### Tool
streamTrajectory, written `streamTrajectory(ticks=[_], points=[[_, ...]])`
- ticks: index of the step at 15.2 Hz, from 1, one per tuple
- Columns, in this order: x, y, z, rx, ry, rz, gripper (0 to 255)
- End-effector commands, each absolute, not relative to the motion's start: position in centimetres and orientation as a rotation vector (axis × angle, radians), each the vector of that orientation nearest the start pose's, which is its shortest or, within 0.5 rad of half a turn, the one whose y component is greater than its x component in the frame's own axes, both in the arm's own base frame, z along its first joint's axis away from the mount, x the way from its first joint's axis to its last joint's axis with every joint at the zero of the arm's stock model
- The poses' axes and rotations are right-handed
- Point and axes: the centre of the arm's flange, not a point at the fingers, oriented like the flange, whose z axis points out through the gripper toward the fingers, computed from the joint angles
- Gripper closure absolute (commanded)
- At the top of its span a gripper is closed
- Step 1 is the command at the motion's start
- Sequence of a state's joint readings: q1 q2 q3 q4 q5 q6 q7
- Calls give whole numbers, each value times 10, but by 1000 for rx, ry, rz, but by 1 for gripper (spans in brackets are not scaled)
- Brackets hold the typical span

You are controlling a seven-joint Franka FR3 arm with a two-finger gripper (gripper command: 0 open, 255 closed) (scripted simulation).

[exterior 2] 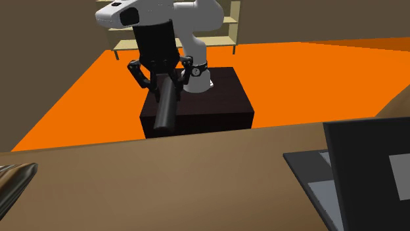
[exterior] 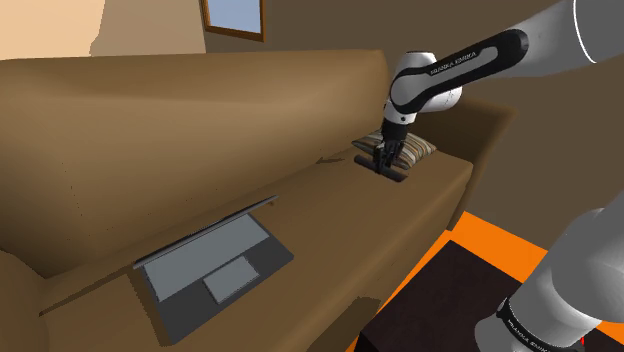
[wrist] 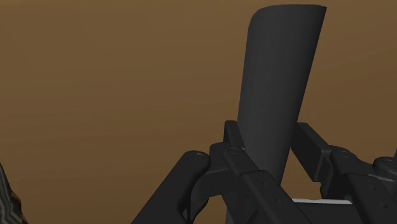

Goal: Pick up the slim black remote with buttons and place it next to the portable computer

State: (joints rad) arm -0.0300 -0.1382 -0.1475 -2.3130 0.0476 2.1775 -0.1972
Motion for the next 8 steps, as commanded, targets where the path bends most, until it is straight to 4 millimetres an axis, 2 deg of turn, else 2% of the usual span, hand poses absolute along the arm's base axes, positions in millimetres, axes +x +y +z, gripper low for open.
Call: streamTrajectory(ticks=[1,8], points=[[481,-86,411,-3083,9,-18,255],[481,-86,448,-3083,9,-18,255]])
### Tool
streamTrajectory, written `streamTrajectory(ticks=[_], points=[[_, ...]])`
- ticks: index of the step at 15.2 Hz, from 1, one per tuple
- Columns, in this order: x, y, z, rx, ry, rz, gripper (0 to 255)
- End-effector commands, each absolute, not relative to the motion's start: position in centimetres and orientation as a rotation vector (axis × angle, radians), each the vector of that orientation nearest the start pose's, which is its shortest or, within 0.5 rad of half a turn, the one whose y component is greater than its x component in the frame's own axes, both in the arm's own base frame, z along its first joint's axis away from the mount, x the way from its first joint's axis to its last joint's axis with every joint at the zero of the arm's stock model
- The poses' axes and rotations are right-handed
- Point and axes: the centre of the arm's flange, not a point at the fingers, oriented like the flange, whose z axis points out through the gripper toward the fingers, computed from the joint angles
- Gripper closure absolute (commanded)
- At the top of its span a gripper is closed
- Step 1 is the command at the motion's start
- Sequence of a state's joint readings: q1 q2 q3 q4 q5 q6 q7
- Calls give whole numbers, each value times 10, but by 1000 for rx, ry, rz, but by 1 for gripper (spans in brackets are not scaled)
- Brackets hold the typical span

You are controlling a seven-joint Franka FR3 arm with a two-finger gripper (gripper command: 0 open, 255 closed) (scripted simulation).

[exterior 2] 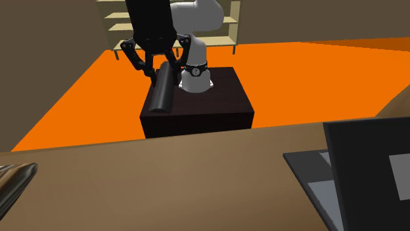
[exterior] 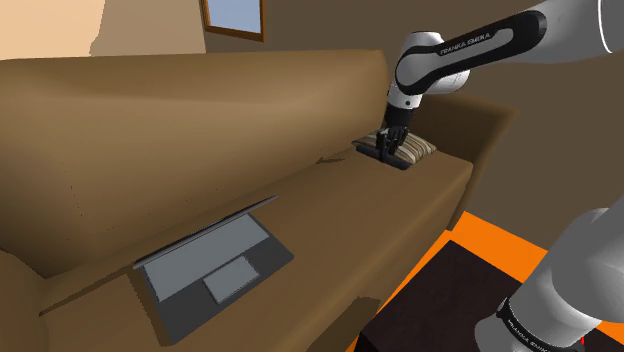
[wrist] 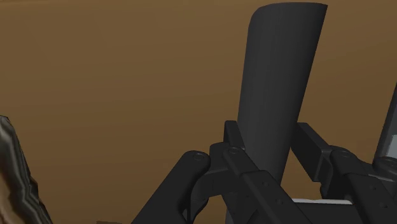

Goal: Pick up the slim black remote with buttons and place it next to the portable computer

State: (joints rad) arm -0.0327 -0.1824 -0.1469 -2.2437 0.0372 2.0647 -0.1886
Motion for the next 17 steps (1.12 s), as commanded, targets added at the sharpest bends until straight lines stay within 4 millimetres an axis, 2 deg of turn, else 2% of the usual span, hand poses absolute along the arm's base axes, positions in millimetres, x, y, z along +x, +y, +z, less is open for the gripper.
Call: streamTrajectory(ticks=[1,3,17], points=[[481,-86,453,-3083,9,-18,255],[481,-86,462,-3083,9,-18,255],[457,97,463,-3083,9,-18,255]])
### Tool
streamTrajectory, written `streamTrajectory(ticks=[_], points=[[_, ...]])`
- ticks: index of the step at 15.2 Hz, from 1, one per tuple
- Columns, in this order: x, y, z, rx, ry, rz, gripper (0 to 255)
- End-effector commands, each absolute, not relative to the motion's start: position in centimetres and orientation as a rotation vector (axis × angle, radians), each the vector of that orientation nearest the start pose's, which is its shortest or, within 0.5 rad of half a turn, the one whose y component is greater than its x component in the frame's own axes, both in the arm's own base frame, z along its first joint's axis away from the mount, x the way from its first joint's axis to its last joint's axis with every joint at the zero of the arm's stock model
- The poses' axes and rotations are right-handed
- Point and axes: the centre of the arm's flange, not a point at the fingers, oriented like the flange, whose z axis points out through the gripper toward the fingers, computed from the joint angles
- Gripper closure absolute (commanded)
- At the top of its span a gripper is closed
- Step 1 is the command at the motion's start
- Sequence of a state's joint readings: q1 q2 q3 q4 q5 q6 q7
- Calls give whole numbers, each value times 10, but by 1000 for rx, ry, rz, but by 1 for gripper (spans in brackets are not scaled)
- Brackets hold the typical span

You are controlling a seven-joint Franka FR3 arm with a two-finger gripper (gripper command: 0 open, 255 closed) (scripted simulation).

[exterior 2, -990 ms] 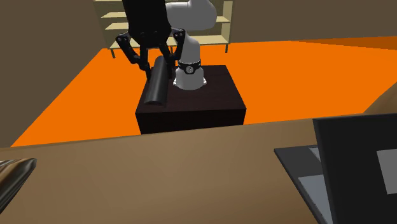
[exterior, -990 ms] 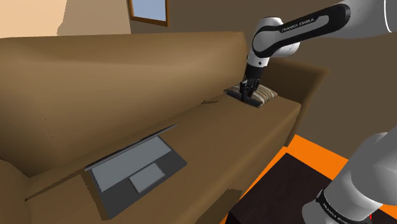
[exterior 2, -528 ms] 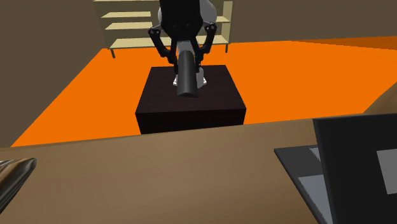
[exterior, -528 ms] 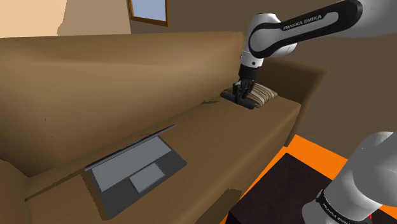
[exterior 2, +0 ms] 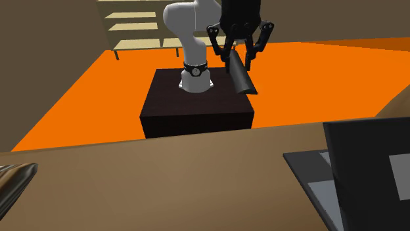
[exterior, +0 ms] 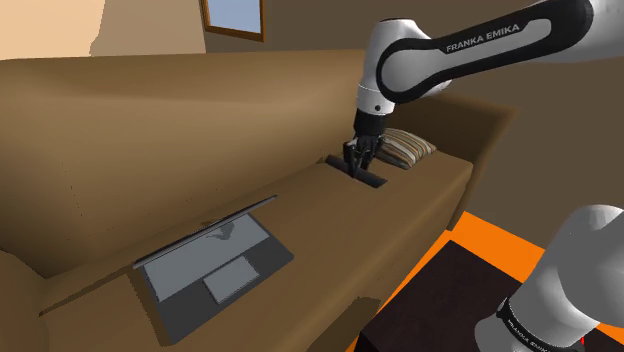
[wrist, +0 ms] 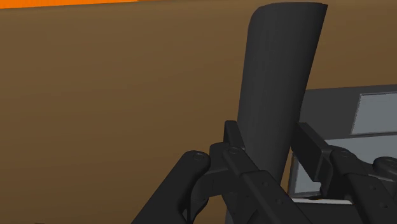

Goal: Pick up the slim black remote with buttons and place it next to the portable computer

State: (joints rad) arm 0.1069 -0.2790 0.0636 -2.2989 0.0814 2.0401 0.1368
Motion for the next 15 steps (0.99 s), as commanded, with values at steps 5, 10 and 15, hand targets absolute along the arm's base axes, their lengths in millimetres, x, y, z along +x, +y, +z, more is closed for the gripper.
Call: streamTrajectory(ticks=[5,10,15], points=[[449,162,463,-3083,9,-18,255],[440,228,463,-3083,9,-18,255],[432,293,463,-3083,9,-18,255]])
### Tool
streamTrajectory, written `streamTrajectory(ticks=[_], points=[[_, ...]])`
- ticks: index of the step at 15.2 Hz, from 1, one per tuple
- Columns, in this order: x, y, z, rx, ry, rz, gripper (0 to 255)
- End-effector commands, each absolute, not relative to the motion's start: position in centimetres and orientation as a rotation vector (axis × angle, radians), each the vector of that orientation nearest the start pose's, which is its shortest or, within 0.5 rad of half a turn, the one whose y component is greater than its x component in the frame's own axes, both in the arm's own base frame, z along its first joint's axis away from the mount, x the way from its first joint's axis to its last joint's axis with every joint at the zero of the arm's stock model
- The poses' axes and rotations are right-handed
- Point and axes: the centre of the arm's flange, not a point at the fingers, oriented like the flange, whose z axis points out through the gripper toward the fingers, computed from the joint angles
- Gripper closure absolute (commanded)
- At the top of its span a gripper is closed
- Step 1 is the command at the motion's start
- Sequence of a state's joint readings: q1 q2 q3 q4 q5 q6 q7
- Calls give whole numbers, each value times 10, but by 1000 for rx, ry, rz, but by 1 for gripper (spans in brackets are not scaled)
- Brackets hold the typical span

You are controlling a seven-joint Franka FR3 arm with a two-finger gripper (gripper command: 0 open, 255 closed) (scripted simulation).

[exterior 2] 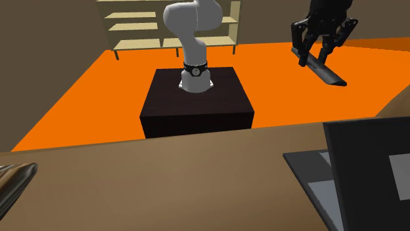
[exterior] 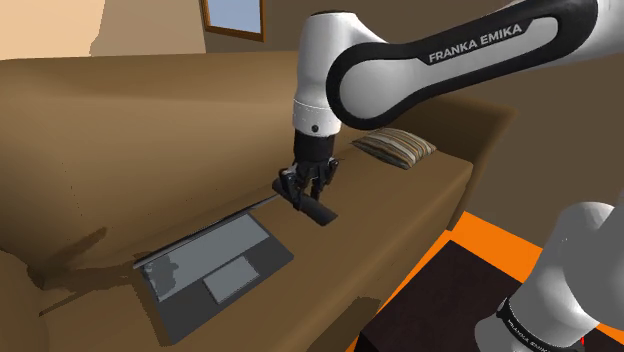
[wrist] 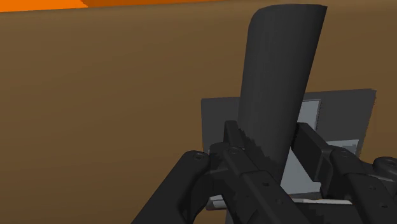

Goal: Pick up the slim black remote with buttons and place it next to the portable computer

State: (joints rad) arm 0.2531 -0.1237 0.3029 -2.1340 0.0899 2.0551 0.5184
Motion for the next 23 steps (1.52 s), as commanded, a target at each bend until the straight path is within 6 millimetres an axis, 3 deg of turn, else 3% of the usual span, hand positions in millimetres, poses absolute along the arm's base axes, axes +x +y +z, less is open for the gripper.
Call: streamTrajectory(ticks=[1,6,23], points=[[430,306,463,-3083,9,-18,255],[422,367,463,-3083,9,-18,255],[422,367,373,-3083,9,-18,255]])
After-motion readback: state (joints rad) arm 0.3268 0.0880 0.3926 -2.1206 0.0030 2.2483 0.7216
